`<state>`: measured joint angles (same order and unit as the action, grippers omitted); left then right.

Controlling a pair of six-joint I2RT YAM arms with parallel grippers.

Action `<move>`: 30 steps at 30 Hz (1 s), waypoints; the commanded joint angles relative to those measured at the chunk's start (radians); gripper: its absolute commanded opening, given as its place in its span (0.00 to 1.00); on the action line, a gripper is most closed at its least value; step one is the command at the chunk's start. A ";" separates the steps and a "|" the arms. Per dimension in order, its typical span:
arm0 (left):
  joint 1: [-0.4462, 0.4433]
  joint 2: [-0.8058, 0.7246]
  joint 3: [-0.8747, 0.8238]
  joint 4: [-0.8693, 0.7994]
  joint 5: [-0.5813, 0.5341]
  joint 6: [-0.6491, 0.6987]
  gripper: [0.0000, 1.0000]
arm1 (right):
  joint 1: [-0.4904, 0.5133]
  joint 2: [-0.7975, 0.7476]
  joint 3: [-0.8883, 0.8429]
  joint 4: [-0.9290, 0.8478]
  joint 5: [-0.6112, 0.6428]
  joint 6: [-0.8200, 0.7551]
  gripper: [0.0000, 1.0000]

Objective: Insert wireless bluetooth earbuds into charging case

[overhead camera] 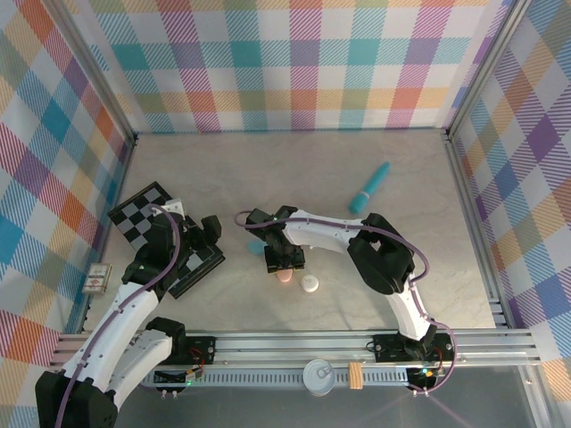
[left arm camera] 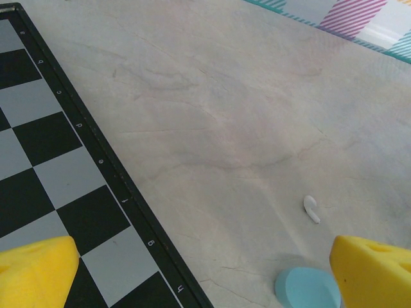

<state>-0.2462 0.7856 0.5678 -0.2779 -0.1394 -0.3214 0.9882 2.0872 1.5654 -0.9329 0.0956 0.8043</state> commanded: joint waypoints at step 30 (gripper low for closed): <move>0.007 -0.030 -0.009 0.036 0.012 0.028 1.00 | -0.026 0.072 0.037 -0.002 -0.063 -0.004 0.53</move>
<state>-0.2462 0.7700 0.5667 -0.2779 -0.1356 -0.3088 0.9630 2.1307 1.6119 -0.9245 0.0544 0.7967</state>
